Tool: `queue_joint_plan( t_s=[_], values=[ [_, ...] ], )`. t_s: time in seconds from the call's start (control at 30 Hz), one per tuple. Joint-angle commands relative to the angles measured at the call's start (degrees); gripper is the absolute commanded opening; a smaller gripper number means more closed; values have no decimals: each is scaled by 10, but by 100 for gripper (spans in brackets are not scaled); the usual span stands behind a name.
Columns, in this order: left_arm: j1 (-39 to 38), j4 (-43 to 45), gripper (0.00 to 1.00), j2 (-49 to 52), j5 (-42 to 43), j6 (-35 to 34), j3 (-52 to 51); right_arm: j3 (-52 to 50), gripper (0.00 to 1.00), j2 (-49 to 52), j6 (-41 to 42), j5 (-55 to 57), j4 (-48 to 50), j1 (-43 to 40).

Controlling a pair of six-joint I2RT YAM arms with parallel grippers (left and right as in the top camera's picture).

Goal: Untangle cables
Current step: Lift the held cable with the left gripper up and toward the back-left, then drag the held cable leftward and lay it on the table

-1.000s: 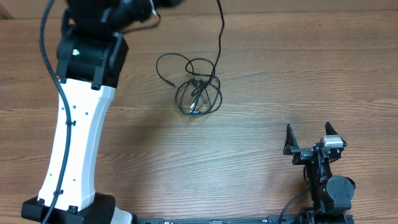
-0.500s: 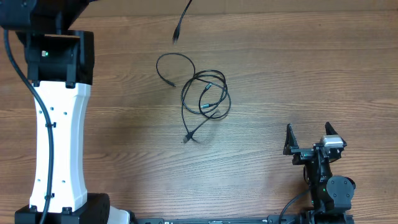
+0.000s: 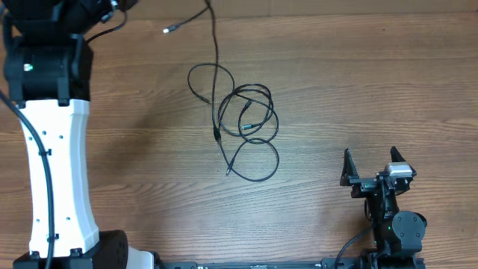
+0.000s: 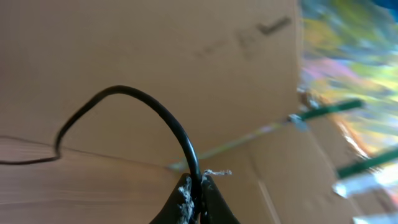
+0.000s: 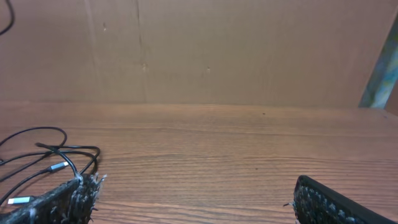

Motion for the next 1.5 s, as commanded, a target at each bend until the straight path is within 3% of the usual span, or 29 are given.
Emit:
queue_joint_plan(
  t_s=[0.0,0.13,0.33,0.6,0.73,0.87,1.0,1.1,1.2,1.47],
  values=[
    [32,-35,4,-7,-34,76,7,-6,100,-4,2,1,3,3],
    [51,-116,4,-7,-39,137,7,-6,100,-4,2,1,3,3],
    [51,-127,4,-6,-55,281,7,-6,100,-4,2,1,3,3],
    [51,-108,4,16,-159,307,7,-6,100,-4,2,1,3,3],
    [51,-76,4,37,-156,310,7,-6,100,-4,2,1,3,3],
    [51,-41,4,58,-101,296,7,-6,100,-4,2,1,3,3],
    [51,64,4,78,18,296,7,-6,100,-4,2,1,3,3],
    [51,125,4,84,58,296,7,-6,100,-4,2,1,3,3],
    [51,118,4,87,51,296,7,-6,100,-4,2,1,3,3],
    [50,103,4,114,144,296,7,-6,100,-4,2,1,3,3]
  ],
)
